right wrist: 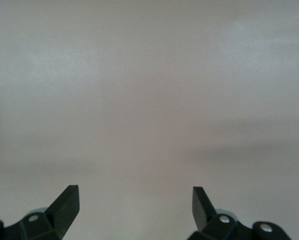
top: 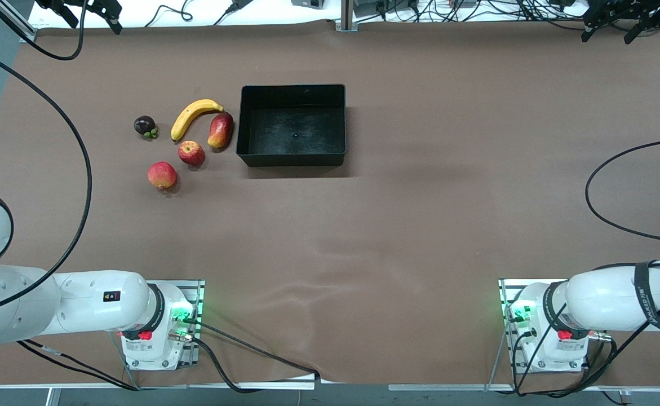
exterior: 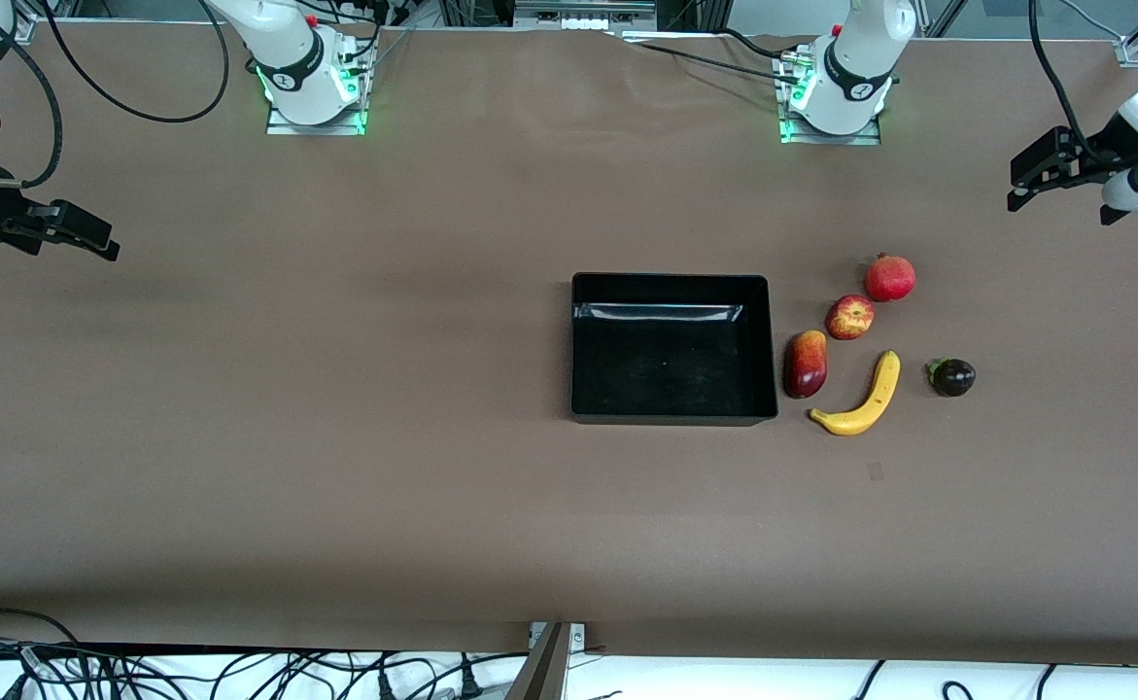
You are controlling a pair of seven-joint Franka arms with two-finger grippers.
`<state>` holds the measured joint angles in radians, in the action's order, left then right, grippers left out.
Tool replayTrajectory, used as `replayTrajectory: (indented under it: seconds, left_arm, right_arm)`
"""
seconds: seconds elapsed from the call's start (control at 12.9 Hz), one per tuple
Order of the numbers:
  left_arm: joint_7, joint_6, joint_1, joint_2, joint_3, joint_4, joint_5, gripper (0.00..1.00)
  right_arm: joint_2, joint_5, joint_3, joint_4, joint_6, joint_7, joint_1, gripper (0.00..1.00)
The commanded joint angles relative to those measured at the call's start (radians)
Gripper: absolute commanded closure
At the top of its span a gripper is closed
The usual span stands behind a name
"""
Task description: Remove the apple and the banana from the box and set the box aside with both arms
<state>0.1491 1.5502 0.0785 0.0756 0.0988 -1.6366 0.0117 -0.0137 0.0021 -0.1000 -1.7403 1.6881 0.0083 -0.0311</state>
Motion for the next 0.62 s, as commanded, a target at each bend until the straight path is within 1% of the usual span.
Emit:
replayTrajectory:
  seconds: [0.0,0.54]
  left_arm:
    - [-0.006,-0.009,0.004,-0.031,0.001,0.04,-0.022,0.0]
    - [-0.002,-0.009,0.012,-0.034,0.001,0.04,-0.022,0.0]
  right_arm:
    - [-0.009,-0.01,-0.001,0.008,-0.019,0.006,-0.003,0.0]
    - [-0.008,-0.004,0.003,0.01,-0.021,-0.002,-0.003,0.0]
